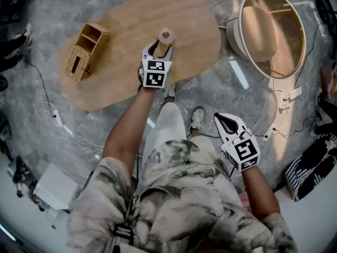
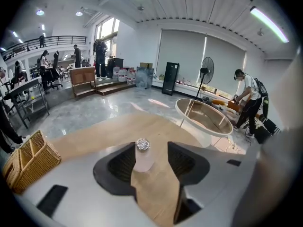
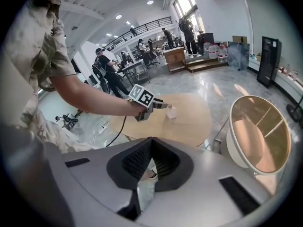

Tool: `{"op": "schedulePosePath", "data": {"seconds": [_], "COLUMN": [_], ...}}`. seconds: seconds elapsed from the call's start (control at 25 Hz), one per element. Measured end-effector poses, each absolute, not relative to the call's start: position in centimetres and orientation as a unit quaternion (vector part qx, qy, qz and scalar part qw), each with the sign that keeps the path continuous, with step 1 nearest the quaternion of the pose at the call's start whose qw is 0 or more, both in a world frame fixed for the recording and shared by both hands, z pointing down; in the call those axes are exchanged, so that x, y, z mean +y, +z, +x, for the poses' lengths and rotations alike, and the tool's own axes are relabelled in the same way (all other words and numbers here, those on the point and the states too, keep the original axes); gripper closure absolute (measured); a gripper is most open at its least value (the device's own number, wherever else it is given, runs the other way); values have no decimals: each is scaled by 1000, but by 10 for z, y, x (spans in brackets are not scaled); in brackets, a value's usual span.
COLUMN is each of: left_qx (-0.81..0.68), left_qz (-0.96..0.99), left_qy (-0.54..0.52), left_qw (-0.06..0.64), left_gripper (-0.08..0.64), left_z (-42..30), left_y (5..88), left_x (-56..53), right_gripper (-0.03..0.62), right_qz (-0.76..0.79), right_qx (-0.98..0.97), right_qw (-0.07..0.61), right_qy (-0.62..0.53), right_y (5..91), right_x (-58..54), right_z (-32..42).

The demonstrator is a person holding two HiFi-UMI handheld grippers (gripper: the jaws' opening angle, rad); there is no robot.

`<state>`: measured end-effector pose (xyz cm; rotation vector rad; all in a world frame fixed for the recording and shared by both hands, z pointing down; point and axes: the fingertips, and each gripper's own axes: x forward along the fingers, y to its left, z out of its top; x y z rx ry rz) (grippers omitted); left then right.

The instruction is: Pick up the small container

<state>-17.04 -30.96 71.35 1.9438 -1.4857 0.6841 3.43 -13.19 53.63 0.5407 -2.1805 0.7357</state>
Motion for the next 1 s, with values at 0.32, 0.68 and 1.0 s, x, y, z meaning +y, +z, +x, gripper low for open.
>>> {"op": "schedulePosePath", "data": {"seconds": [0.32,0.68,1.0], "left_qx": [-570,-583,-598], "left_qz": [722,713,704], "left_qy": [258,259,258], "left_qw": [297,292,283], "left_gripper": [333,334,350], "left_z": [-176,-176,-178], "left_y": [754,787,802], "left_x": [-337,-354,-364], "right_gripper": [571,570,570], "right_qz": [205,202,202], "right_qx": [-843,-832,-820], "right_qw": [395,404,418], "right_qy": [303,321,335], "right_y": [561,583,598], "right_x": [-136,-136,-136], "right_z": [29,29,35]}}
